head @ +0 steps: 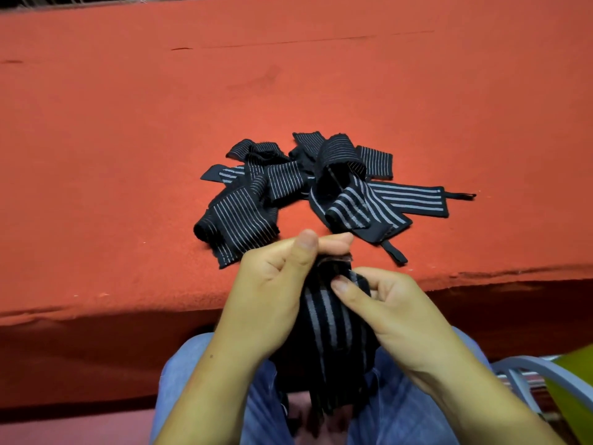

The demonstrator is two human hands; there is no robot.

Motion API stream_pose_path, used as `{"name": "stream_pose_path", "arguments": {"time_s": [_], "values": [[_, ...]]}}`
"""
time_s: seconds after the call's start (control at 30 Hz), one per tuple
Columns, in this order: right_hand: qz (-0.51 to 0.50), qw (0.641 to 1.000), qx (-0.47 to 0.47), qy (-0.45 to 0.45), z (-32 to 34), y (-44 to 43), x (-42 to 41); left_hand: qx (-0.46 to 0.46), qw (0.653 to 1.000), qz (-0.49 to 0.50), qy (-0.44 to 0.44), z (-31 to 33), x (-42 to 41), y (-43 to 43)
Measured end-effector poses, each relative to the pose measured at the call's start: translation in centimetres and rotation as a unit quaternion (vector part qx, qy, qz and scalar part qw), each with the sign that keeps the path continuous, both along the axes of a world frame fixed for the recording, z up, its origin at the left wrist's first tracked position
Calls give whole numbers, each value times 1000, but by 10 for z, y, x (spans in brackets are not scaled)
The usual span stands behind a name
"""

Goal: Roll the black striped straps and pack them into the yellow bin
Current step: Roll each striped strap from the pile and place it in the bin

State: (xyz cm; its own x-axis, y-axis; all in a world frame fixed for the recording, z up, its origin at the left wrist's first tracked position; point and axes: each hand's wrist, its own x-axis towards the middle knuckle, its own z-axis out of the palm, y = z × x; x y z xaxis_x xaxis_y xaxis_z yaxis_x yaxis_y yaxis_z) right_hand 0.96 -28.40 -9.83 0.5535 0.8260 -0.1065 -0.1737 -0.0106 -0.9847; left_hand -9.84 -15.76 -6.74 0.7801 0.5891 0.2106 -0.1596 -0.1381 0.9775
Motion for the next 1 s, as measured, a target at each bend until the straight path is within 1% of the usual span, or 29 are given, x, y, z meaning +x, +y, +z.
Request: {"name": "stream_pose_path", "arguments": {"time_s": [0.13,0.27,0.37,0.43,0.53,0.6,0.67,0.77,0.83,0.93,1.0], "values": [[1,1000,2,-27,-3,0,-1,32,999,8,19,-6,2,1],[7,1000,14,-21,-2,-3,0,34,998,29,45,-7,2,1],[6,1000,9,-18,-1,-5,3,63,994,41,82,-7,0,2],[11,1000,1,-2,0,-6,4,80,992,39,90,-6,-1,2],[28,998,-3,48,3,-6,4,84,992,54,79,-5,-2,1],[39,996,-10,77,6,-6,5,106,989,73,70,-4,-2,1],[40,996,-29,79,6,-6,5,123,987,82,63,-3,-2,0],[6,996,-41,83,4,-4,5,153,984,74,56,-5,-3,-1],[-2,994,-27,109,8,-5,5,168,982,72,57,-7,-3,-1],[3,987,9,163,14,-5,6,167,981,81,56,-10,-2,1],[3,985,25,170,16,-6,6,180,979,76,54,-11,-1,1]]}}
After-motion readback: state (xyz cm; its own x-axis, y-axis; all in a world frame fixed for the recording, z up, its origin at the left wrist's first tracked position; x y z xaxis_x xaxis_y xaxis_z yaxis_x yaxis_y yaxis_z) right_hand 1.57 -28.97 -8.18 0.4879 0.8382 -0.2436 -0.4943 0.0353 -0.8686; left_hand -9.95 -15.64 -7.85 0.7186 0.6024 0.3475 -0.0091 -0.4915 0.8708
